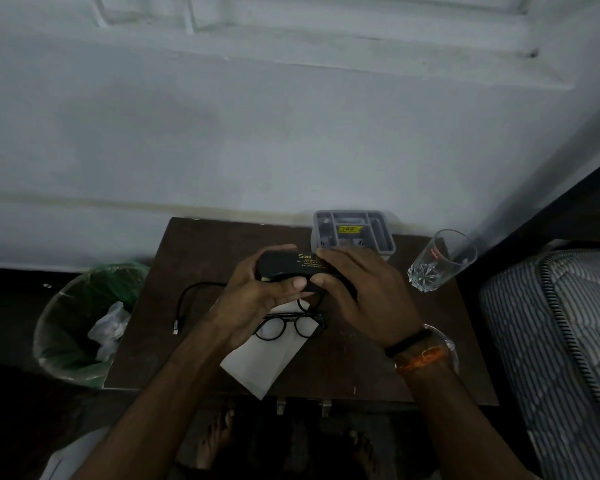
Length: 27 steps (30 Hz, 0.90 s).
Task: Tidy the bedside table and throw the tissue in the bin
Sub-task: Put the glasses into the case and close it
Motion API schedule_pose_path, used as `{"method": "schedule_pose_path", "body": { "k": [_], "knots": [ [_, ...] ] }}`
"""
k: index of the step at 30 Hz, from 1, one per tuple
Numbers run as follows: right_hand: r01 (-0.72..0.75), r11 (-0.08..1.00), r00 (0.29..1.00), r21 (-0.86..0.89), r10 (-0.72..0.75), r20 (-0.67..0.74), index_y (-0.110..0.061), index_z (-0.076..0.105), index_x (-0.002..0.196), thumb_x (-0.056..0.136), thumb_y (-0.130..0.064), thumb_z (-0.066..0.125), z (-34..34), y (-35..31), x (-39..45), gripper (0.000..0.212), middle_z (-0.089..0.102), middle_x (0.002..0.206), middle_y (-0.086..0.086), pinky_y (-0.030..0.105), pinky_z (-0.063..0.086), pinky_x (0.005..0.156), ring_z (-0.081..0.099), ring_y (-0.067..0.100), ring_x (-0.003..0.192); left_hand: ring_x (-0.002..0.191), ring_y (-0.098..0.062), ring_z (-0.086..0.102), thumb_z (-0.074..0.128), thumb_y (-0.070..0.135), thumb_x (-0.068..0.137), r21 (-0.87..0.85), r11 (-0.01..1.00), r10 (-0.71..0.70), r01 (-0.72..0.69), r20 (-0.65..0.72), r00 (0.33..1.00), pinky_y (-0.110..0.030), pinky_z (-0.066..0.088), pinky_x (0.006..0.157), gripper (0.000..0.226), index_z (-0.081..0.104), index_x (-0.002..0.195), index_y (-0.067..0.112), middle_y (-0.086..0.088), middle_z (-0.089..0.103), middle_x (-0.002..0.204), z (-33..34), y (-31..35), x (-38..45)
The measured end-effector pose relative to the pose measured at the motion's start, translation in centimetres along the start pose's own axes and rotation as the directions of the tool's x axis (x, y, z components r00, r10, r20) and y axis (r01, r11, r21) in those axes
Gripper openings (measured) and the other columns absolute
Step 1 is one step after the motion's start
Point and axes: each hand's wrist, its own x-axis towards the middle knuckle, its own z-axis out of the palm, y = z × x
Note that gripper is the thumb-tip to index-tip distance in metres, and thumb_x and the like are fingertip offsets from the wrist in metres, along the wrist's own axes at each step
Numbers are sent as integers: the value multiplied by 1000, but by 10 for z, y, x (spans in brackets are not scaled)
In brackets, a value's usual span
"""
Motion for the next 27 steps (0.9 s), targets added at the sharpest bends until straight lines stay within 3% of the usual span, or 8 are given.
{"method": "schedule_pose_path", "body": {
  "k": [4, 10, 12, 17, 19, 22, 25, 27],
  "knots": [
    [-21, 999, 1000, 43, 21, -6, -13, 68, 121, 95, -43, 54, 0, -7, 4, 42, 70, 116, 5, 37, 54, 91, 64, 22, 107, 115, -36, 64, 71, -8, 70, -34, 999, 1, 0, 4, 1000, -43, 57, 88, 71, 51, 137, 8, -24, 61, 129, -7, 0, -1],
    [-280, 902, 945, 329, 320, -72, -20, 74, 108, 90, -55, 56, -12, -3, 16, 44, 74, 103, -8, 28, 56, 83, 67, 3, 96, 120, -31, 60, 75, -13, 71, 117, 989, 83, -96, 111, 990, -44, 55, 90, 86, 42, 142, 22, -8, 61, 130, -6, 2, -12],
    [-413, 819, 885, 398, 465, -37, -23, 75, 105, 83, -66, 59, -12, -1, 19, 51, 74, 101, -13, 25, 55, 86, 66, -3, 96, 120, -32, 60, 72, -17, 73, 126, 985, 101, -118, 131, 986, -50, 55, 91, 93, 34, 146, 27, -5, 61, 131, -5, 5, -15],
    [-575, 551, 755, 605, 642, 133, -25, 76, 85, 74, -66, 70, -8, 4, 24, 43, 76, 92, -9, 45, 57, 90, 70, 9, 94, 118, -38, 60, 71, -19, 74, 148, 977, 134, -156, 147, 980, -56, 54, 88, 103, 26, 144, 42, -12, 59, 133, -5, 7, -15],
    [-592, 468, 717, 656, 677, 164, -22, 76, 81, 71, -67, 72, -6, 4, 26, 46, 77, 90, -4, 49, 57, 88, 72, 16, 93, 116, -34, 62, 71, -19, 74, 158, 970, 164, -186, 144, 976, -50, 56, 86, 102, 24, 143, 40, -11, 60, 133, -4, 7, -15],
    [-587, 352, 668, 730, 719, 191, -13, 77, 84, 68, -62, 75, -6, 1, 29, 52, 77, 89, 6, 50, 59, 85, 73, 24, 91, 109, -22, 63, 71, -20, 74, 220, 943, 227, -248, 119, 967, -38, 56, 82, 93, 26, 142, 25, 0, 61, 128, -5, 8, -14],
    [-573, 279, 644, 770, 734, 213, -6, 76, 88, 68, -56, 78, -7, 0, 30, 54, 76, 91, 12, 50, 60, 82, 72, 31, 91, 108, -20, 58, 78, -12, 71, 336, 901, 237, -274, 149, 960, -38, 54, 84, 77, 44, 134, 14, -5, 57, 123, -6, 11, -16],
    [-582, 270, 640, 767, 734, 227, -8, 76, 88, 67, -54, 79, -7, 0, 29, 51, 77, 92, 10, 48, 61, 82, 73, 28, 90, 111, -13, 58, 83, -8, 67, 406, 874, 208, -266, 183, 961, -30, 53, 86, 76, 51, 133, 12, 3, 60, 119, -8, 13, -17]
  ]
}}
